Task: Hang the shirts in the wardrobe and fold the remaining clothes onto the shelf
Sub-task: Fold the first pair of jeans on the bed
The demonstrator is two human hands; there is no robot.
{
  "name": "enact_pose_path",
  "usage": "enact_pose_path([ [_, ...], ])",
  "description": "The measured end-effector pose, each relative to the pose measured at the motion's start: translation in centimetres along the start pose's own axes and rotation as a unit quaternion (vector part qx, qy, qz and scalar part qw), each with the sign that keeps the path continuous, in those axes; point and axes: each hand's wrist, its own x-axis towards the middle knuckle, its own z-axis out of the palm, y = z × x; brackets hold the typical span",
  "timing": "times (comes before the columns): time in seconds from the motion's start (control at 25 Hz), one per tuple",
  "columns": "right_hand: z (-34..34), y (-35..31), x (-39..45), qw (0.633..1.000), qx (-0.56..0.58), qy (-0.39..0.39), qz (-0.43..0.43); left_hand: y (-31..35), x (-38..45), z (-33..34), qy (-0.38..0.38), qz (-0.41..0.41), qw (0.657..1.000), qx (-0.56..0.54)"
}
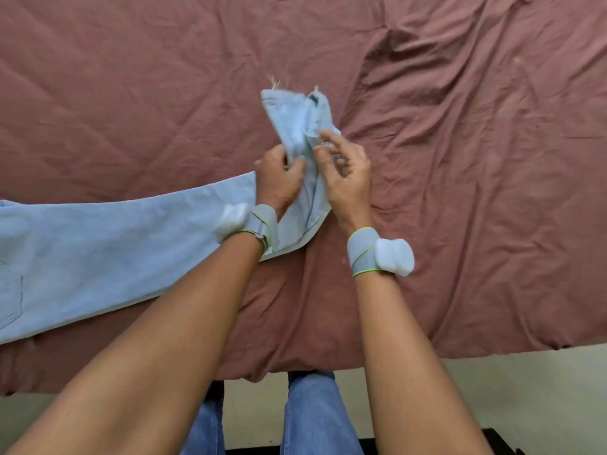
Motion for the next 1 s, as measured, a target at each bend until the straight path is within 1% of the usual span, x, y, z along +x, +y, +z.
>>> enact_pose_path([
  [0.04, -0.5, 0.8, 0.3, 0.997, 0.035, 0.046, 0.051, -0.4, 0.4, -1.0, 0.034, -0.058, 0.996, -0.057],
  [0.08, -1.2, 1.9, 0.3, 0.988, 0.048, 0.093, 0.116, -0.7, 0.4, -1.8, 0.04, -0.107, 0.988, -0.106],
  [0.12, -1.6, 3.0, 0.1, 0.975, 0.043, 0.106, 0.188, -1.0, 0.3, -2.4, 0.034, -0.139, 0.98, -0.139],
  [0.16, -1.8, 4.0, -0.4, 0.964, 0.048, 0.083, 0.246, -1.1, 0.2, -2.7, 0.023, -0.154, 0.974, -0.165],
  [0.2, -1.8, 4.6, -0.9, 0.956, 0.066, 0.044, 0.281, -1.0, -0.1, -2.8, 0.014, -0.162, 0.969, -0.185],
  [0.24, -1.6, 4.7, -1.2, 0.954, 0.091, 0.001, 0.286, -0.7, -0.3, -2.6, 0.003, -0.164, 0.964, -0.208],
  [0.28, -1.4, 4.3, -1.4, 0.954, 0.121, -0.034, 0.273, -0.3, -0.5, -2.1, -0.008, -0.162, 0.962, -0.22],
  [0.36, -1.4, 2.9, -1.1, 0.961, 0.168, -0.084, 0.205, 0.9, -0.9, -0.9, -0.034, -0.152, 0.962, -0.223],
  [0.4, -1.4, 2.1, -0.8, 0.97, 0.165, -0.084, 0.159, 1.5, -0.9, -0.4, -0.046, -0.142, 0.963, -0.223],
  [0.44, -1.6, 1.5, -0.5, 0.979, 0.151, -0.056, 0.123, 2.2, -0.9, 0.0, -0.058, -0.124, 0.967, -0.214],
  [0.48, -2.2, 1.1, -0.3, 0.986, 0.137, -0.006, 0.099, 2.6, -0.9, 0.3, -0.067, -0.098, 0.972, -0.201],
  [0.52, -3.2, 1.0, 0.0, 0.986, 0.134, 0.057, 0.083, 3.2, -0.9, 0.8, -0.074, -0.074, 0.977, -0.185],
  [0.56, -3.8, 1.6, -0.2, 0.98, 0.134, 0.118, 0.091, 3.2, -0.8, 0.9, -0.075, -0.061, 0.98, -0.175],
  [0.6, -4.5, 2.6, -0.5, 0.968, 0.137, 0.173, 0.121, 3.3, -0.9, 1.1, -0.076, -0.053, 0.983, -0.159],
  [0.64, -5.2, 3.6, -1.0, 0.952, 0.141, 0.215, 0.17, 3.3, -0.9, 1.5, -0.079, -0.04, 0.987, -0.131],
  [0.68, -6.0, 4.9, -1.7, 0.929, 0.158, 0.238, 0.233, 3.5, -1.1, 2.4, -0.083, -0.009, 0.994, -0.073],
  [0.72, -6.7, 6.3, -2.3, 0.903, 0.189, 0.24, 0.301, 3.4, -1.4, 3.3, -0.091, 0.036, 0.995, 0.008],
  [0.76, -7.1, 7.5, -2.7, 0.876, 0.232, 0.224, 0.359, 3.4, -1.8, 4.2, -0.116, 0.083, 0.985, 0.1],
  [0.8, -7.4, 8.3, -2.9, 0.857, 0.263, 0.208, 0.392, 3.5, -2.2, 5.2, -0.147, 0.124, 0.96, 0.206],
  [0.84, -7.7, 8.9, -2.8, 0.851, 0.276, 0.2, 0.4, 3.8, -2.8, 6.1, -0.191, 0.152, 0.917, 0.314],
  [0.88, -8.0, 9.1, -2.6, 0.851, 0.285, 0.206, 0.391, 4.0, -3.4, 7.1, -0.255, 0.166, 0.868, 0.393],
  [0.92, -8.4, 9.1, -2.4, 0.849, 0.296, 0.221, 0.378, 4.0, -4.2, 8.1, -0.323, 0.175, 0.824, 0.432],
  [0.96, -8.7, 9.3, -2.3, 0.843, 0.312, 0.238, 0.368, 3.7, -5.3, 8.9, -0.37, 0.182, 0.794, 0.447],
  [1.0, -9.1, 9.3, -2.1, 0.834, 0.333, 0.254, 0.36, 3.3, -6.1, 9.6, -0.38, 0.189, 0.786, 0.45],
])
